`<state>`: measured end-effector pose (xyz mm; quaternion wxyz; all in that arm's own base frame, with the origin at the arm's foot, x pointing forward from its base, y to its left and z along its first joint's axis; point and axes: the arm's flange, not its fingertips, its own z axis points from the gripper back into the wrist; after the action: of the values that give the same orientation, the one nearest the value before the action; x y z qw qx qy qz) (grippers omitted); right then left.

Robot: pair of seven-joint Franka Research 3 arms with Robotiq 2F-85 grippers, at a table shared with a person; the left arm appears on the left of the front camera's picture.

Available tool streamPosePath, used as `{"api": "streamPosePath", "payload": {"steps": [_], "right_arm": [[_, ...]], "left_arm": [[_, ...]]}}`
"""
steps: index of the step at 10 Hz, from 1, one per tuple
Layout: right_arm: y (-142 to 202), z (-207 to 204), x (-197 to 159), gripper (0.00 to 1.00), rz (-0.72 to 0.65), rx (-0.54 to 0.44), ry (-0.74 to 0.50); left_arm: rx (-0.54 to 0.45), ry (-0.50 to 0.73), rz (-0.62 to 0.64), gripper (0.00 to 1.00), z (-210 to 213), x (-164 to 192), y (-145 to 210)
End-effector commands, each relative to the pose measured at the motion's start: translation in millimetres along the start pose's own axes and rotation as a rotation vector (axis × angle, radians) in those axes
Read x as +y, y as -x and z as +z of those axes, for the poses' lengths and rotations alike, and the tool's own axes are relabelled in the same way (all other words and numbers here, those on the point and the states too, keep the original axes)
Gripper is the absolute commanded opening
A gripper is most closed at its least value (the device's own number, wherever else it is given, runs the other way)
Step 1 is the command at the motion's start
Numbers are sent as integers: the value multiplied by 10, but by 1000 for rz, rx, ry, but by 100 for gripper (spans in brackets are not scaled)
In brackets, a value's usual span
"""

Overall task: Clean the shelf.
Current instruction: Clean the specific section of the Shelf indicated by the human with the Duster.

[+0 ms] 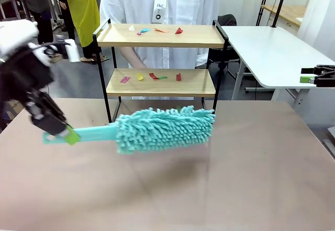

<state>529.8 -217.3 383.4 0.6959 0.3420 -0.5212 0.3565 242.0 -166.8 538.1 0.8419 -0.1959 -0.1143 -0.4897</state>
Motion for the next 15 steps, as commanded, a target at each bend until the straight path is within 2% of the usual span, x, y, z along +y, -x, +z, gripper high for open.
{"api": "streamPosePath", "payload": {"steps": [1, 2, 5, 6, 9, 10, 13, 15], "right_arm": [[-22, -17, 2, 100, 4, -1, 1], [-22, -17, 2, 100, 4, -1, 1], [-22, -17, 2, 100, 4, -1, 1], [-22, -17, 2, 100, 4, -1, 1], [-22, -17, 2, 100, 4, -1, 1], [-22, -17, 2, 100, 4, -1, 1], [-22, -17, 2, 100, 4, -1, 1], [-22, -17, 2, 100, 4, -1, 1]], "left_arm": [[11, 41, 24, 13, -139, 5, -154], [0, 0, 0, 13, 0, 0, 0], [16, 11, 13, 13, -123, -26, -81], [40, -59, 64, 13, -144, -13, -259], [14, -168, 264, 13, -459, -112, -541], [-16, -129, 296, 13, -583, -142, -597], [-90, -128, 425, 13, -946, -199, -827], [-140, -170, 553, 13, -1258, -198, -1022]]}}
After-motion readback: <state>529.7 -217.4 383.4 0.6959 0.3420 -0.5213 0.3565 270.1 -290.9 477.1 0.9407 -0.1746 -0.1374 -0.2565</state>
